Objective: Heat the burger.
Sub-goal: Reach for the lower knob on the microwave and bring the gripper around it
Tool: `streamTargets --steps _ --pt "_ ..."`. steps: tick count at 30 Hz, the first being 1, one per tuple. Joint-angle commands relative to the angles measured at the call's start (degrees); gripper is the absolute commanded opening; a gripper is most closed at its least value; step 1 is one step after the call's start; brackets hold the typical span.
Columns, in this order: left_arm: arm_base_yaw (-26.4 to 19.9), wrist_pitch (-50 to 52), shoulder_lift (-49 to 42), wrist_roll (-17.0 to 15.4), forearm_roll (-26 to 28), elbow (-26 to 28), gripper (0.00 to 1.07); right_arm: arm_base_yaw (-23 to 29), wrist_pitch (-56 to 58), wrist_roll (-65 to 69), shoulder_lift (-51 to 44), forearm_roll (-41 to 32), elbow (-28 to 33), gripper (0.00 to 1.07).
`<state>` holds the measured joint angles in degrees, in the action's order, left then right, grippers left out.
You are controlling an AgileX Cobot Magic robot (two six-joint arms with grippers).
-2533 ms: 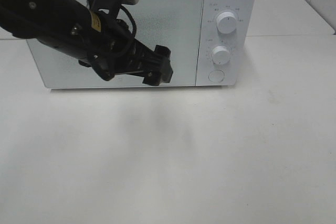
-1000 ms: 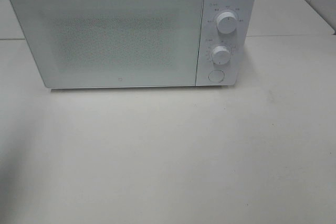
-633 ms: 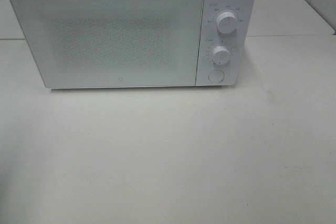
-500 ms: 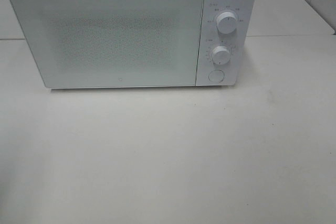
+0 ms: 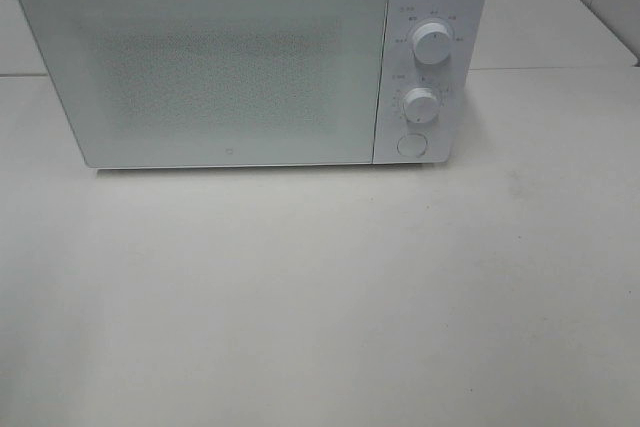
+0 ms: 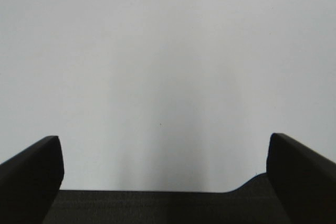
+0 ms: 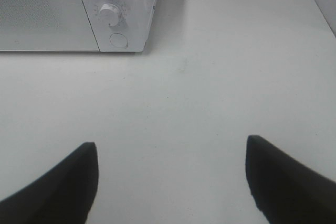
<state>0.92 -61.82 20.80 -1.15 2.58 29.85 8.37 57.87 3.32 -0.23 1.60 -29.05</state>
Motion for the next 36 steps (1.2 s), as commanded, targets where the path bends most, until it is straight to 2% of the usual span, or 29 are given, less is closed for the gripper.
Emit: streamTargets --steps 1,3,6,12,14,18,36 --pt "-0.29 0.52 -3.61 0.17 0.57 -0.17 0.98 -0.40 -0.80 -0.86 -1.55 0.17 0.29 0.75" --pt "-0.29 0.52 -5.27 0.11 0.74 -0.17 0.98 -0.40 -0.80 -0.86 -1.55 0.17 0.29 0.75" --pt "-0.29 0.57 -12.66 0.11 2.12 -0.17 0.98 -0.40 -0.80 -0.86 -1.55 0.17 0.29 0.75" --pt "-0.86 0.57 -17.82 0.11 2.23 -0.17 0.98 -0.40 -0.80 -0.86 -1.55 0.17 0.29 0.75" --pt "-3.38 0.57 -19.54 0.11 2.12 -0.17 0.98 -0.40 -0.80 -0.86 -1.55 0.17 0.29 0.75" --pt "-5.50 0.63 -22.63 0.11 2.12 -0.17 0.98 -0.40 -0.80 -0.86 -1.55 0.17 0.29 0.75" --pt "-5.50 0.63 -22.46 0.11 2.12 -0.23 0.98 -0.40 -0.80 -0.86 -1.55 0.17 0.29 0.75"
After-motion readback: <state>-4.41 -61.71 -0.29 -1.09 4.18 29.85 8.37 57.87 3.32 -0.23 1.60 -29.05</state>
